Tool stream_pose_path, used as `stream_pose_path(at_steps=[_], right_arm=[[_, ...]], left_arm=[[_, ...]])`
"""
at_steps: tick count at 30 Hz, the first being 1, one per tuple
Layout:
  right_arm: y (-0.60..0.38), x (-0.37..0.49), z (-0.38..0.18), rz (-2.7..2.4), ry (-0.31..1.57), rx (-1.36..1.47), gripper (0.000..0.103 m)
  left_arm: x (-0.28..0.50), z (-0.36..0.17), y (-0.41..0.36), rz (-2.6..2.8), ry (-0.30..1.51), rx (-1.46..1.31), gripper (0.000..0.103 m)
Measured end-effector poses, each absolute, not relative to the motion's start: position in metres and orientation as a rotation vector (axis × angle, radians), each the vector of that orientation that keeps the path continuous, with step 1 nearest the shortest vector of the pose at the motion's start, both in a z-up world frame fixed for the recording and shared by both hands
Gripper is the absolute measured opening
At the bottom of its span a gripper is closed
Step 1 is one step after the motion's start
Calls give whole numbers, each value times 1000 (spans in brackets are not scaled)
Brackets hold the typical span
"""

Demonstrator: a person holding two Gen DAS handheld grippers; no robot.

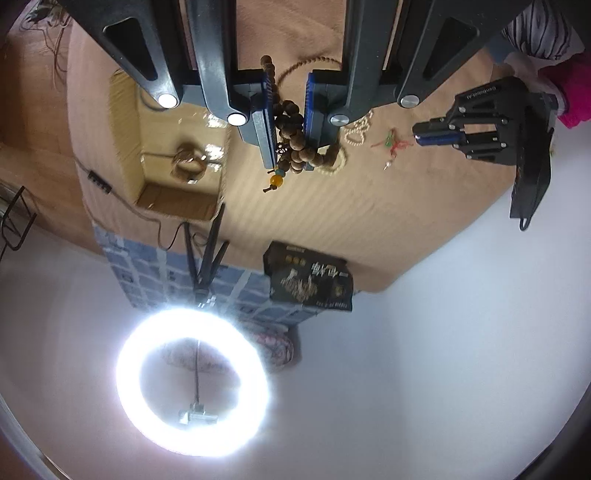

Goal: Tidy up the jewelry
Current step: 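Carry the bead strand and pearl stud into the box and release both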

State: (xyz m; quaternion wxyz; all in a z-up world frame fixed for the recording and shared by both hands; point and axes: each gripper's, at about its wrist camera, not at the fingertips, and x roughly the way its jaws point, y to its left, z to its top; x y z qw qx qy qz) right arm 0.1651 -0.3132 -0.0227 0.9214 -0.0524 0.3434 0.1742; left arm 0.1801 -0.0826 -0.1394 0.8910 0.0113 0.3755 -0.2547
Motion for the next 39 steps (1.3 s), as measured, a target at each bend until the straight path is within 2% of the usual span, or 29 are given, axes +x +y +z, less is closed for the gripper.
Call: stream_pose_path(at_steps=[23, 39], right_arm=[[-391, 206, 37, 240, 578, -19, 11], [-447, 261, 8, 104, 642, -51, 11]], left_arm=[[222, -91, -172, -669, 699, 58, 6], [251, -101, -260, -755, 745, 61, 6]])
